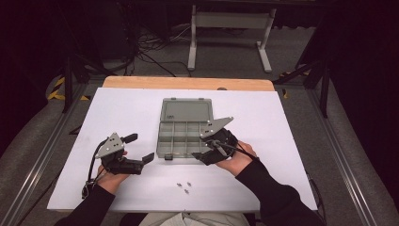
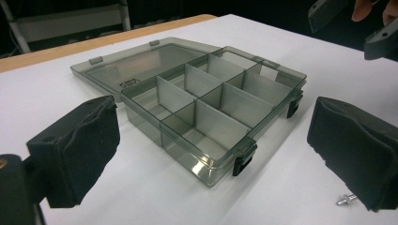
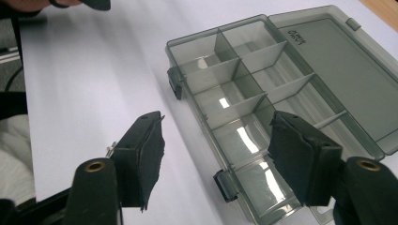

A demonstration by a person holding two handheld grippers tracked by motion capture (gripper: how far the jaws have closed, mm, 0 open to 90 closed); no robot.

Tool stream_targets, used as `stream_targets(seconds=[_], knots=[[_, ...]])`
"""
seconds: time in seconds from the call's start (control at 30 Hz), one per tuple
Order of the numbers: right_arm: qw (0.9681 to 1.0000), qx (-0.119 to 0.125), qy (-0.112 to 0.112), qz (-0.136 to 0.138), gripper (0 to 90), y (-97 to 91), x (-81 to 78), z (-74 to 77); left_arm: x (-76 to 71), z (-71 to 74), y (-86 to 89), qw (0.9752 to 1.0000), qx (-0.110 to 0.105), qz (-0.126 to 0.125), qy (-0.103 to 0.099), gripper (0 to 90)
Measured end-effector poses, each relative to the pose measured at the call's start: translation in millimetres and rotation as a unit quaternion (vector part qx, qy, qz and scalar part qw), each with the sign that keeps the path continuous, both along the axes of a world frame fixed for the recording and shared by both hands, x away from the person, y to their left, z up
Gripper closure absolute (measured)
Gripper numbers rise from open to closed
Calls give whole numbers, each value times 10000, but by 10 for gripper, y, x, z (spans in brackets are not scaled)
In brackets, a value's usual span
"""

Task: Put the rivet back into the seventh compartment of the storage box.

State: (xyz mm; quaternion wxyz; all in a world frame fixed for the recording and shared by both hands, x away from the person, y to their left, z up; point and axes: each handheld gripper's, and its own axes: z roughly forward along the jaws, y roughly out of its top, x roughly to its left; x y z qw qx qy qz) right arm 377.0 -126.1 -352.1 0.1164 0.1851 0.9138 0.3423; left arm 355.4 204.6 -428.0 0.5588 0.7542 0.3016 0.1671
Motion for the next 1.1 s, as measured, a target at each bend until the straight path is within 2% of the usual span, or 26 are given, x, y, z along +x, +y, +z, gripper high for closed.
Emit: stream_targets(seconds=[0.13,0.4,0.57,0.67,0.83,0.87,0.9,0.97,1.1], knots=[[9996,-235,65,110,371,57,-28,16,11,-6,26,9999,-106,-9,0,22],[9970,-670,217,312,375,155,-67,-27,6,-15,48,9999,-108,-6,-67,22],[9950,-859,244,444,378,223,-109,-53,-1,-10,72,9997,-227,11,-130,19],[9938,-943,296,502,380,256,-133,-78,-1,-9,81,9997,-193,49,-151,20],[9901,-1178,426,631,385,315,-154,-144,-1,-17,76,9997,-152,77,-169,21],[9884,-1267,477,686,386,330,-161,-160,-1,-17,76,9997,-148,79,-171,21],[9884,-1267,477,686,386,330,-161,-160,-1,-17,76,9997,-148,79,-171,21],[9855,-1421,578,725,386,360,-183,-184,1,-19,76,9997,-143,84,-162,22],[9829,-1540,649,772,387,383,-191,-208,0,-22,74,9997,-148,85,-150,22]])
